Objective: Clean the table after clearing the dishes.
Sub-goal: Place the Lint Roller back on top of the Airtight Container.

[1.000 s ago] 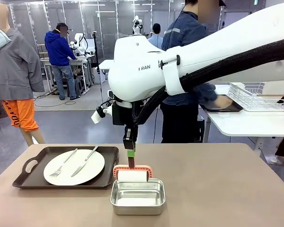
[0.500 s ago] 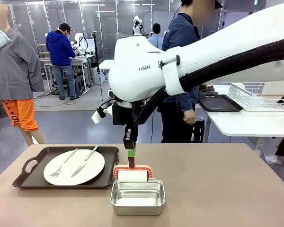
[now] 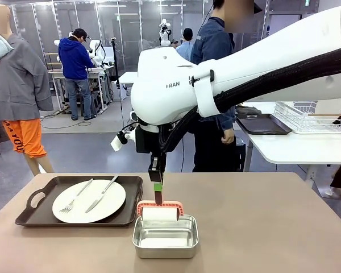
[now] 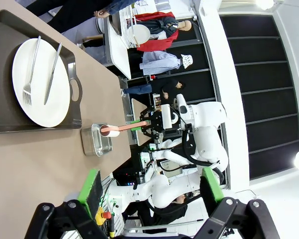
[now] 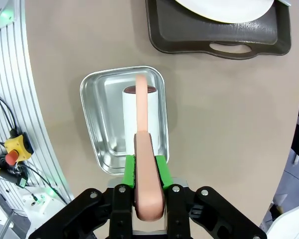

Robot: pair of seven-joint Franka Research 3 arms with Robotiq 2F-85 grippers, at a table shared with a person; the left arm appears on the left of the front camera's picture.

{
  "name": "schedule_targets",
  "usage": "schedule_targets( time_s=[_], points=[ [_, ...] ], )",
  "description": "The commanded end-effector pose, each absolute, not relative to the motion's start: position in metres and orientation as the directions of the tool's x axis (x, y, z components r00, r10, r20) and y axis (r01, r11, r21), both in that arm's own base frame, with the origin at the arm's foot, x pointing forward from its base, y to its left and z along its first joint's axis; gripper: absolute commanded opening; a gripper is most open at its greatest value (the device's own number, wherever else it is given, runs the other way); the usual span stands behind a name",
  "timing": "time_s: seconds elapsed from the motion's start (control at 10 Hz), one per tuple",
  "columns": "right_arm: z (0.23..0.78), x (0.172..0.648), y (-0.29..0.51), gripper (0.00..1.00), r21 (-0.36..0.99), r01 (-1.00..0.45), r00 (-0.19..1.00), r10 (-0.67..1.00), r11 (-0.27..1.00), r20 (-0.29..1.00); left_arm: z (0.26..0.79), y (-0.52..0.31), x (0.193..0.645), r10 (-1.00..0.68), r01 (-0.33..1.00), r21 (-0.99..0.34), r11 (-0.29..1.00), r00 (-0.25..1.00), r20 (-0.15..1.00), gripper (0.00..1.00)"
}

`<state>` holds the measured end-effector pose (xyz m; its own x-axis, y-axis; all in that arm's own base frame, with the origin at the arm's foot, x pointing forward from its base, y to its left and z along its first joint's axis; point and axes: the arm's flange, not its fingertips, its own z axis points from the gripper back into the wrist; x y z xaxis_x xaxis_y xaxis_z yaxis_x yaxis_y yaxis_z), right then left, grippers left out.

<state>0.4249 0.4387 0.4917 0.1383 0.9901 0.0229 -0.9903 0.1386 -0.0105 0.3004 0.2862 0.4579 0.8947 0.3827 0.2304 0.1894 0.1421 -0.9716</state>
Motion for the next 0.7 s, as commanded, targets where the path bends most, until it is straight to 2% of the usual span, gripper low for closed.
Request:
schedule_targets(
  time_s=[0.0,0.3,0.6],
  points=[
    [0.475,0.429,0.440,0.21,0.007,-0.994,0.112,0.993,0.112,0.029,0.460,0.287,0.296,0.377,0.193,-0.972,0.137,0.897,0.232,1.00],
    [0.450,0.441,0.441,0.21,0.054,-0.995,0.087,0.996,0.086,0.007,0.460,0.287,0.296,0.377,0.193,-0.972,0.137,0.897,0.232,1.00],
    [0.429,0.461,0.433,0.21,0.051,-0.997,0.056,0.997,0.053,0.053,0.460,0.287,0.296,0.377,0.193,-0.972,0.137,0.897,0.232,1.00]
  ],
)
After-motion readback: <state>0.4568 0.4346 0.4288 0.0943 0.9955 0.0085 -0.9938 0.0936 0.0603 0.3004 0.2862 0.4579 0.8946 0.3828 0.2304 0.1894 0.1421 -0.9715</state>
